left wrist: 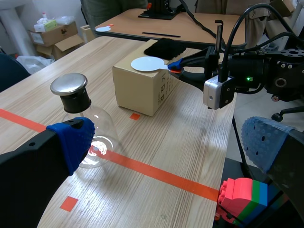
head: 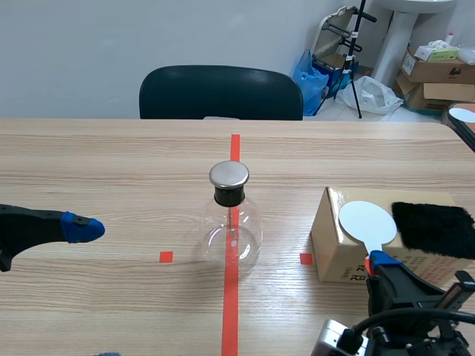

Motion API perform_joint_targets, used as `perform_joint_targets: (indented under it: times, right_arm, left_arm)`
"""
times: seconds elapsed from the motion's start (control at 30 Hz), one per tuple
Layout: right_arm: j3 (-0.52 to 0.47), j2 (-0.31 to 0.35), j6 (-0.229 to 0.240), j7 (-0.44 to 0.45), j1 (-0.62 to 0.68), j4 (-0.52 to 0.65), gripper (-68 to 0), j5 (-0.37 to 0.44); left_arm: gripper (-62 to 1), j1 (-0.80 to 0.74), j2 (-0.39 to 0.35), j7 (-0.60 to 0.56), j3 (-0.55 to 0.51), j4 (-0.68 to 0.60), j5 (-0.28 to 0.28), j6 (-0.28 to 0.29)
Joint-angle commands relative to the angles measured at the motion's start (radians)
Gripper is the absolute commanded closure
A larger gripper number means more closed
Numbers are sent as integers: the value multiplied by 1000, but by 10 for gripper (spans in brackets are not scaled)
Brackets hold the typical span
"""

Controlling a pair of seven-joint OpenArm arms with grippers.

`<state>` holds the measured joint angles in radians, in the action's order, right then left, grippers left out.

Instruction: Do the electroscope experiment

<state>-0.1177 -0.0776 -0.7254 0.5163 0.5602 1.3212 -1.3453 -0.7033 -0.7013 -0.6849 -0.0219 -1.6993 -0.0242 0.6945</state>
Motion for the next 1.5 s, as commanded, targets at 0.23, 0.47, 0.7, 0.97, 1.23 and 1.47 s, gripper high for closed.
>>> perform_joint_targets:
  times: [0.23, 0.47, 0.7, 0.97, 1.23, 1.47]
  right_arm:
    - [-1, 3, -58, -27, -9, 13, -11, 14]
    - [-1, 3, -58, -27, -9, 13, -145, 14]
    - [-1, 3, -58, -27, -9, 13, -460, 19]
    - [-1, 3, -58, -27, -9, 13, -679, 37]
    - [-1, 3, -58, -27, -9, 13, -679, 37]
    - [-1, 3, -58, -27, -9, 13, -679, 37]
  left_arm:
    - [-623, 3, 5, -11, 5, -4, -10, 2]
    - [-623, 3, 5, -10, 5, -4, -9, 2]
    - [-623, 3, 5, -2, 5, -4, -9, 2]
    - [-623, 3, 5, 2, 5, -4, -9, 2]
    - [-623, 3, 5, 2, 5, -4, -9, 2]
    - [-623, 3, 5, 2, 5, -4, -9, 2]
